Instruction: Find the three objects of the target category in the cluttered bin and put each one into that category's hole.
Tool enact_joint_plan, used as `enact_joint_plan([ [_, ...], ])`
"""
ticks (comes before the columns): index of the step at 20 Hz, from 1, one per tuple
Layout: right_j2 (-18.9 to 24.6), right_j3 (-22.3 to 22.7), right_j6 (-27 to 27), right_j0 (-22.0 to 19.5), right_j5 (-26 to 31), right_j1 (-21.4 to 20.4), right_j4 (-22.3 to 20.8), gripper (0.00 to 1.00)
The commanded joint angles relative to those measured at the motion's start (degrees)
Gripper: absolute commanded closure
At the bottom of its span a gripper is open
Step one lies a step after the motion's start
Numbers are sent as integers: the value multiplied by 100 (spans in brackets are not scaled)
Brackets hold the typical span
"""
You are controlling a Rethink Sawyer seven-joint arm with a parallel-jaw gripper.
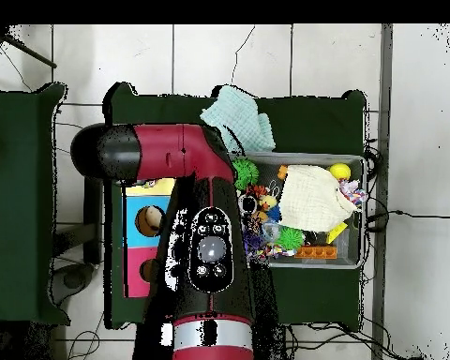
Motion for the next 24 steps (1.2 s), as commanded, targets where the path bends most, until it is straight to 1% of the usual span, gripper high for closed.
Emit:
enact_joint_plan([
  [1, -8, 248, 675, 54, 256, 196, -154, 100],
  [12, 47, 449, 722, 71, -187, 475, -109, 100],
  [15, 27, 602, 805, 104, -387, 470, -109, 100],
  [24, -25, 942, 701, 87, -386, 298, -135, 100],
])
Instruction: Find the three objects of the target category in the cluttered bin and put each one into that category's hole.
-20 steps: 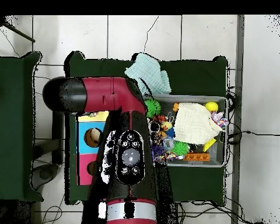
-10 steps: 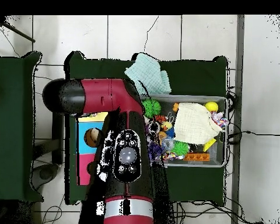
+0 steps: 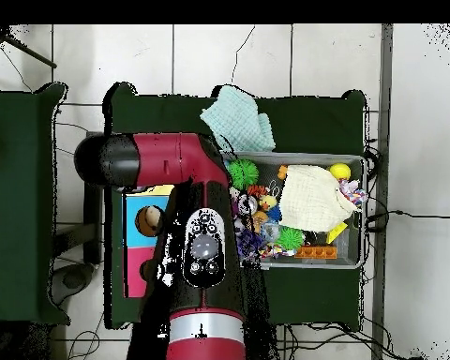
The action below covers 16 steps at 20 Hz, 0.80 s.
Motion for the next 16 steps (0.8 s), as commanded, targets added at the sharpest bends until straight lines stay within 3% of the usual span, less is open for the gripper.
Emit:
enact_joint_plan([
  [1, 82, 829, 680, -40, -218, 88, -104, 100],
  [6, 145, 968, 591, -92, -326, 103, -111, 100],
  [16, 342, 758, 464, -151, -537, 500, -92, 100],
])
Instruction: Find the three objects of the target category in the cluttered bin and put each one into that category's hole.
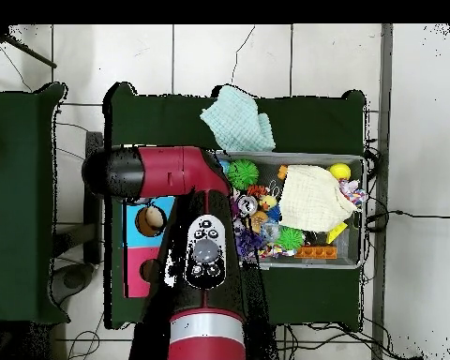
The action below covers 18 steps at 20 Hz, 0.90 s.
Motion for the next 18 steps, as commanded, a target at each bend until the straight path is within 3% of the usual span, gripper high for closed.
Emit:
enact_joint_plan([
  [1, 358, 346, 492, -140, -444, 538, -74, 100],
  [18, 98, -70, 1107, 364, -229, 779, 109, 100],
])
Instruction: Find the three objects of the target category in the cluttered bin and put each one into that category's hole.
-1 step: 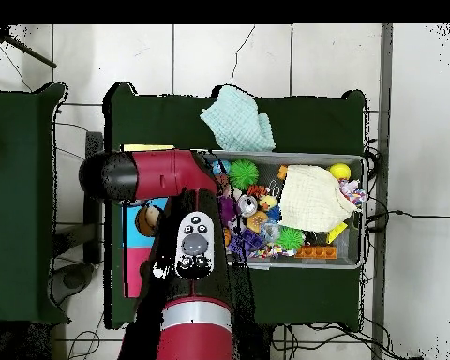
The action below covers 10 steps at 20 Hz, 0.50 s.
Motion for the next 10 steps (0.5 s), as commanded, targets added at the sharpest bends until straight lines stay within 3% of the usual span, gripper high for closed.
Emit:
enact_joint_plan([
  [1, 114, 1, 1132, 197, 13, 480, 131, 100],
  [6, 79, -2, 1203, 324, 83, 467, 216, 100],
  [10, 111, -144, 1151, 303, -290, 753, 201, 100],
])
